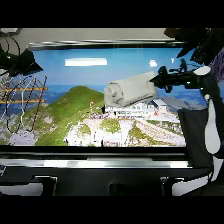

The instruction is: Fold the clothes and pants, and hang the long-sleeved shirts on hangers.

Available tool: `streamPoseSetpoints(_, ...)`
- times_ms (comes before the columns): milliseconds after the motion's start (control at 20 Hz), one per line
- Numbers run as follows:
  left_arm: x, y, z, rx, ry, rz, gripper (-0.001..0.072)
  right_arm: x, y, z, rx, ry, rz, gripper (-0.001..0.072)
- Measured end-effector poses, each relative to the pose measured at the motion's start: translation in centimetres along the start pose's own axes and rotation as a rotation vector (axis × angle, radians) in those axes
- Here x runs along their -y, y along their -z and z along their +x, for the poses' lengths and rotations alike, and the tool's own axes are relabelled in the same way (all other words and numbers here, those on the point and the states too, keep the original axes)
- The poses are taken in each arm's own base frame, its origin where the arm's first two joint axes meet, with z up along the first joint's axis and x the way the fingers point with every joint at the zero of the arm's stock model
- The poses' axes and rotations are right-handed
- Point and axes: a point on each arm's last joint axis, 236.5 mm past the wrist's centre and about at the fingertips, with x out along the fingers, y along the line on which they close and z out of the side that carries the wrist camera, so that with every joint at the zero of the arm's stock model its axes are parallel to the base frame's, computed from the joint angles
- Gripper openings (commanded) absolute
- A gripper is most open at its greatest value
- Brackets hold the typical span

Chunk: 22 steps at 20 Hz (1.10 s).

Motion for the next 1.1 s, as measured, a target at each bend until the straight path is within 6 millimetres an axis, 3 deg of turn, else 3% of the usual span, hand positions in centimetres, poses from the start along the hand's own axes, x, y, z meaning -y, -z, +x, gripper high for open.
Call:
streamPoseSetpoints(350, -0.1, 0.5, 0.0, -0.020, -0.002, 0.000, 0.0017, -0.6, -7.3, -11.8, 0.330, -0.032, 0.120, 0.0033)
streamPoseSetpoints(600, -0.1, 0.6, 0.0, -0.025, -0.002, 0.000, 0.0017, 0.4, -10.7, -19.7, 0.554, -0.033, 0.216, 0.0033)
streamPoseSetpoints(750, -0.1, 0.7, 0.0, -0.027, -0.003, 0.000, 0.0017, 1.8, -12.3, -23.4, 0.662, -0.025, 0.270, 0.0033)
streamPoseSetpoints(1100, 0.0, 0.7, 0.0, -0.028, -0.002, 0.000, 0.0017, 6.3, -13.4, -28.7, 0.812, 0.080, 0.396, 0.0033)
